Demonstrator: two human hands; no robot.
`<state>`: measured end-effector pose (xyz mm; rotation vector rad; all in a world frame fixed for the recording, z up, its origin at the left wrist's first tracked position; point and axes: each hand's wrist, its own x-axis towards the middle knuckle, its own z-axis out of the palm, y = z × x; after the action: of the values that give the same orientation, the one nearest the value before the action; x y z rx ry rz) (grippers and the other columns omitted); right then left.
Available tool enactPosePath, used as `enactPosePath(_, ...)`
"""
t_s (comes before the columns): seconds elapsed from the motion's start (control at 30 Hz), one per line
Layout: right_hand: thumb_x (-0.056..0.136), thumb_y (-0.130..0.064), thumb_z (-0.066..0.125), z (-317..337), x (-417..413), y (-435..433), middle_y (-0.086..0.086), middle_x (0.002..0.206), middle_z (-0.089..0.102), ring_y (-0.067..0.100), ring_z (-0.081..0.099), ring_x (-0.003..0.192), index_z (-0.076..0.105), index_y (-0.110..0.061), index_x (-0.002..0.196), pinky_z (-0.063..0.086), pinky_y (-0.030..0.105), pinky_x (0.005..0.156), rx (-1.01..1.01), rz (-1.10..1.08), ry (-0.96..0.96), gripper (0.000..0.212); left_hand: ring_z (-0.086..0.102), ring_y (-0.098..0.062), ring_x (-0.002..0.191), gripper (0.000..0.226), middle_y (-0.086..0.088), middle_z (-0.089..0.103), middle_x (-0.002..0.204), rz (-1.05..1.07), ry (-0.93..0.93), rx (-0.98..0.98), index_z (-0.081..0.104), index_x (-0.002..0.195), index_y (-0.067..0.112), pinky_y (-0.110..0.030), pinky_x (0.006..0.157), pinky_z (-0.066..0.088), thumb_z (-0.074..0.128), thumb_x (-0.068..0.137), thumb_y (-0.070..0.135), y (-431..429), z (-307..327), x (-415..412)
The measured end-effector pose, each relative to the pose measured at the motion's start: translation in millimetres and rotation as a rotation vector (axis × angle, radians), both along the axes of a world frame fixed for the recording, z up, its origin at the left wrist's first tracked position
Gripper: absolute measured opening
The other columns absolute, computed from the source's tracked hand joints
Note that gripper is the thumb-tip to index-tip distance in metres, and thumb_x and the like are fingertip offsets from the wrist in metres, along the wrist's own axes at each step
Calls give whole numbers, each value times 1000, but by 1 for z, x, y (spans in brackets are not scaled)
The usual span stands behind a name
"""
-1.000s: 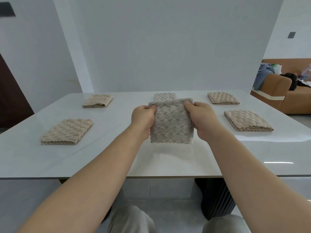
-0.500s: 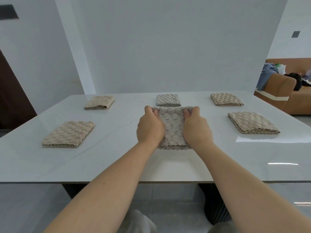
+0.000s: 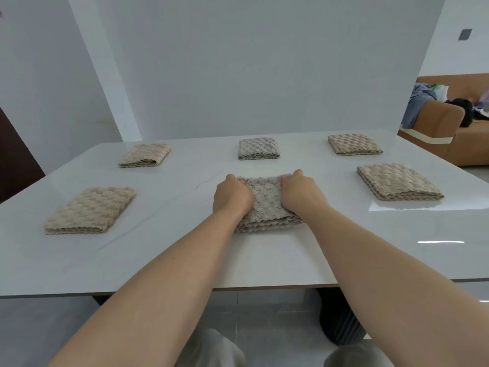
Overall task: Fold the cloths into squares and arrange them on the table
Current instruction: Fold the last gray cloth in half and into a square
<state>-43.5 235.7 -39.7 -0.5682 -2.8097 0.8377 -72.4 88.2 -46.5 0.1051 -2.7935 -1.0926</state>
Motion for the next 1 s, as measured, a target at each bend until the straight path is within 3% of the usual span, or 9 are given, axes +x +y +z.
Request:
enactPosePath(0.1,101,-27,40,-4,-13,-1,13,121,57,37,59,114,44,-8,127,42,42,79,67,1,-15,33,50,-26,91,26,-9,61,117,-5,-11,-60,55,119,10,-33,74,38,42,104,27,1,-3,-11)
enactPosePath(0.37,102,-25,41,-13,-40,4,13,123,61,36,61,114,44,-9,125,40,40,77,138,-16,-6,28,50,-27,90,23,-8,63,115,36,8,-251,54,117,15,-35,72,38,39,103,25,15,-8,-41)
enactPosePath(0.47,100,-24,41,-19,-47,3,11,121,62,35,62,113,46,-9,128,38,37,70,266,-14,-26,32,59,-30,98,26,-9,63,117,23,52,-432,54,120,14,-35,71,38,41,99,17,20,-11,-42)
enactPosePath(0.57,99,-24,31,-19,-46,5,8,123,52,33,54,115,49,-21,137,31,36,57,497,41,-105,43,60,-33,114,32,-11,58,127,36,47,-501,53,128,14,-36,75,38,43,99,24,21,-14,-45)
enactPosePath(0.63,102,-27,28,-19,-43,6,9,124,45,34,47,114,50,-23,137,34,40,63,520,41,-87,42,53,-33,123,39,-12,52,135,91,-22,-419,49,133,14,-40,86,42,43,101,35,19,-15,-49)
enactPosePath(0.7,104,-37,29,-17,-38,6,12,128,44,35,46,113,44,-16,135,36,42,74,346,-46,7,40,47,-34,129,46,-13,48,140,139,-85,-274,46,137,12,-44,98,41,42,102,42,16,-13,-51)
enactPosePath(0.77,105,-37,30,-15,-37,8,15,132,45,35,46,117,40,-11,135,38,45,85,222,-76,144,42,45,-33,130,49,-13,47,142,137,-31,-211,45,139,11,-45,103,39,42,102,43,13,-10,-50)
enactPosePath(0.9,104,-22,34,-7,-33,13,9,157,34,30,35,141,39,-10,149,33,48,109,311,190,187,47,41,-26,139,46,-5,44,153,-191,346,-397,45,147,13,-43,111,34,36,107,34,3,-9,-39)
enactPosePath(1.0,107,-28,28,-18,-29,17,4,164,26,24,24,150,36,-12,152,26,48,118,363,322,59,49,28,-22,150,51,-6,34,162,-444,268,-480,36,155,12,-42,120,27,28,109,35,-5,-20,-38)
